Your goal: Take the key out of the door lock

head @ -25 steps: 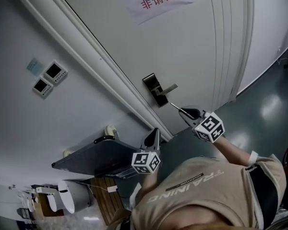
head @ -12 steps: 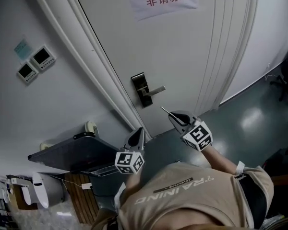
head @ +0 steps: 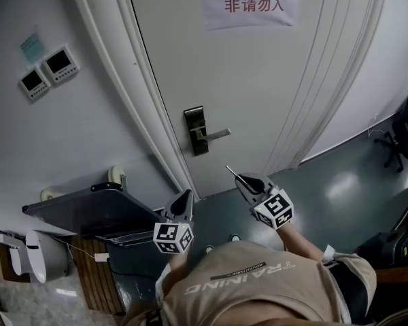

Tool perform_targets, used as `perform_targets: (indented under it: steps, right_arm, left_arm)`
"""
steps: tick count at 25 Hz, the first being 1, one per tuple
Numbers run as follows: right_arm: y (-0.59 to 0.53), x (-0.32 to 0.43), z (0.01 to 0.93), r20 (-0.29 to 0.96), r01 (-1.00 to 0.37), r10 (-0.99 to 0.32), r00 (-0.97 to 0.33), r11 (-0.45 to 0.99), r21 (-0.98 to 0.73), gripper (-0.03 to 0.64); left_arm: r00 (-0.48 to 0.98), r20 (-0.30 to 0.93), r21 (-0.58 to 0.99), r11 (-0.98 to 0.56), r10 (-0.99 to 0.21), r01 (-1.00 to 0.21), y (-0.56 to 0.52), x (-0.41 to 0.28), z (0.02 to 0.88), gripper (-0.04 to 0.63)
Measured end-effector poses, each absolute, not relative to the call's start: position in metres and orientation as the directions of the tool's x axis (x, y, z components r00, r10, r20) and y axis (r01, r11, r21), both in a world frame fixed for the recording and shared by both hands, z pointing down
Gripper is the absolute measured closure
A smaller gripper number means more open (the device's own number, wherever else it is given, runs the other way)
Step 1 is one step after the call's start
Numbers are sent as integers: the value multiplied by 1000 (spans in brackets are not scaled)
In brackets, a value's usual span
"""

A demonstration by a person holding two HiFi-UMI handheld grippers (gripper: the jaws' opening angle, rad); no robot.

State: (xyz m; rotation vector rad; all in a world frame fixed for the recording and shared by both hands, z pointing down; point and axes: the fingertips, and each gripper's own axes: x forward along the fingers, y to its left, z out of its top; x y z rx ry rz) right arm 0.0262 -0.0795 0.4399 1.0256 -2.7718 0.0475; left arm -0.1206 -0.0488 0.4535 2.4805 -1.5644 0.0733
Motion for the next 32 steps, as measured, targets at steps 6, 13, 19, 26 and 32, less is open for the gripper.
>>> perform_targets:
  steps: [6,13,19,26,32]
  right_arm:
    - [-87,12,440,128,-628,-617,-776,775,-75,600]
    - [-85,-7,454,157,-591,-577,-802,804,-66,600]
    - [-90,-13,456,156,-602,-589,-793,796,-57,600]
    - [-89,-25,461,189,-582,-569,-800,813,-15,600]
    - [-100,-21,461,185,-613,-597,-780,790,-35,600]
  left_arm:
    - [436,163,108,-423,-885,-900,-45,-119,450,586]
    - [406,149,113,-393,-901,-913,-45,-132,447,586]
    - [396,164,132,-378,-903,-917,-43,-146,460,586]
    - [388,154,152,-367,-909,-918,-52,-160,463,586]
    - [427,165,160,-403,-889,-901,-69,-154,466,586]
